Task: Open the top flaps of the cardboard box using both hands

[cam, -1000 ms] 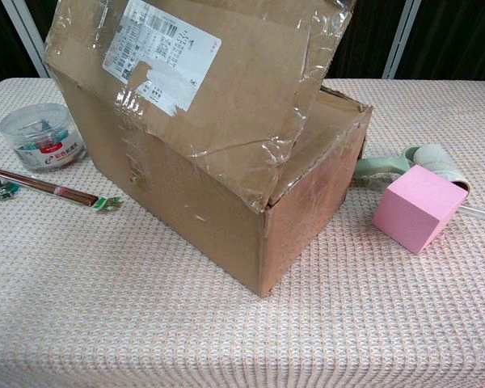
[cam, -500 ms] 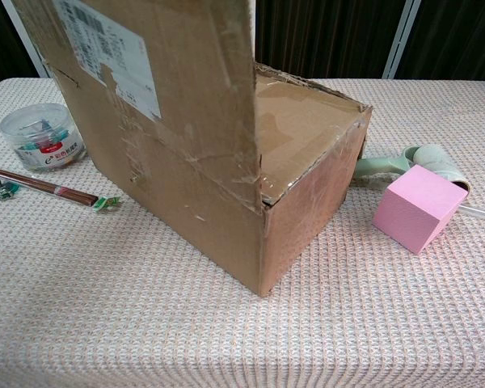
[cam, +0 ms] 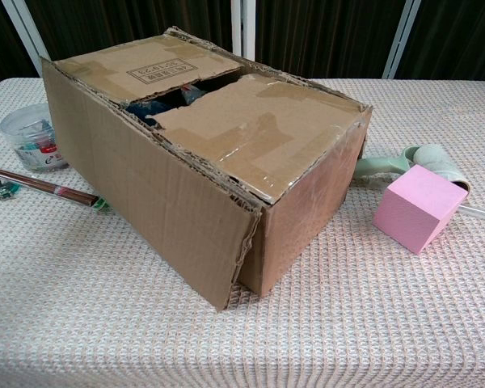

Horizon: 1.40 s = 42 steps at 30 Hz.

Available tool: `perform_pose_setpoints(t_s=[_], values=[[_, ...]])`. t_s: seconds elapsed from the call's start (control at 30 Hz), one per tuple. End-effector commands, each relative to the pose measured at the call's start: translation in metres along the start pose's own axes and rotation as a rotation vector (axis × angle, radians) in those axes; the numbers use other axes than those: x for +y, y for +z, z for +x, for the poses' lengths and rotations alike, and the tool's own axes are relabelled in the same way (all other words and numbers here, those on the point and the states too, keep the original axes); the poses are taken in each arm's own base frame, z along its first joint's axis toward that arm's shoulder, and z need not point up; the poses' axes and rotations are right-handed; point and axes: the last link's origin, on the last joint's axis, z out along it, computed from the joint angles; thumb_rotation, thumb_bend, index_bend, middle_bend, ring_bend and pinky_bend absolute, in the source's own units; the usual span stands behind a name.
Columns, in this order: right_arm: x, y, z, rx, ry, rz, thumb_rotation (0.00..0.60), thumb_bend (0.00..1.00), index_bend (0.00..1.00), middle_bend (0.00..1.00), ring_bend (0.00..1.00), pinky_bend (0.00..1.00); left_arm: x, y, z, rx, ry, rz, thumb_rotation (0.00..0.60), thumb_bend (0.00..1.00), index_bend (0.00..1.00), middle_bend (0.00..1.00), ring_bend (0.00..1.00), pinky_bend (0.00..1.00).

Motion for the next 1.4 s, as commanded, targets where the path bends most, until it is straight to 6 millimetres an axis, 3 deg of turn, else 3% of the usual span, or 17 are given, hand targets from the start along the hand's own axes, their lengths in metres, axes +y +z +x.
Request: perform_pose_setpoints(t_s=[0.03, 0.23, 0.4, 0.6, 0.73, 1.03, 1.4], values=[[0.001, -0.001, 0.000, 0.000, -0.002, -0.008, 0.600, 0.24, 0.00, 0.00, 0.00, 0.00, 0.008, 0.019, -0.009, -0.016, 0.017, -0.015, 0.000, 0.00, 0.26, 0.39, 0.15, 0.16], [0.004, -0.002, 0.007, 0.015, -0.010, -0.020, 0.600, 0.24, 0.00, 0.00, 0.00, 0.00, 0.044, 0.070, -0.040, -0.087, -0.036, -0.072, 0.045, 0.00, 0.17, 0.29, 0.14, 0.16], [0.007, -0.002, 0.017, 0.035, -0.022, -0.032, 0.600, 0.24, 0.00, 0.00, 0.00, 0.00, 0.073, 0.112, -0.066, -0.121, -0.003, -0.117, 0.159, 0.00, 0.12, 0.20, 0.13, 0.16], [0.017, -0.003, 0.027, 0.050, -0.027, -0.058, 0.600, 0.24, 0.00, 0.00, 0.00, 0.00, 0.085, 0.144, -0.094, -0.120, 0.047, -0.083, 0.281, 0.00, 0.07, 0.11, 0.09, 0.16], [0.024, -0.005, 0.029, 0.053, -0.030, -0.071, 0.600, 0.24, 0.00, 0.00, 0.00, 0.00, 0.084, 0.153, -0.109, -0.133, 0.110, -0.056, 0.385, 0.00, 0.05, 0.08, 0.08, 0.16], [0.031, -0.005, 0.031, 0.059, -0.032, -0.081, 0.600, 0.24, 0.00, 0.00, 0.00, 0.00, 0.085, 0.152, -0.125, -0.123, 0.278, -0.030, 0.569, 0.00, 0.02, 0.05, 0.07, 0.16], [0.033, -0.007, 0.026, 0.047, -0.033, -0.088, 0.600, 0.24, 0.00, 0.00, 0.00, 0.00, 0.094, 0.143, -0.128, -0.116, 0.319, -0.037, 0.589, 0.00, 0.00, 0.02, 0.06, 0.15]])
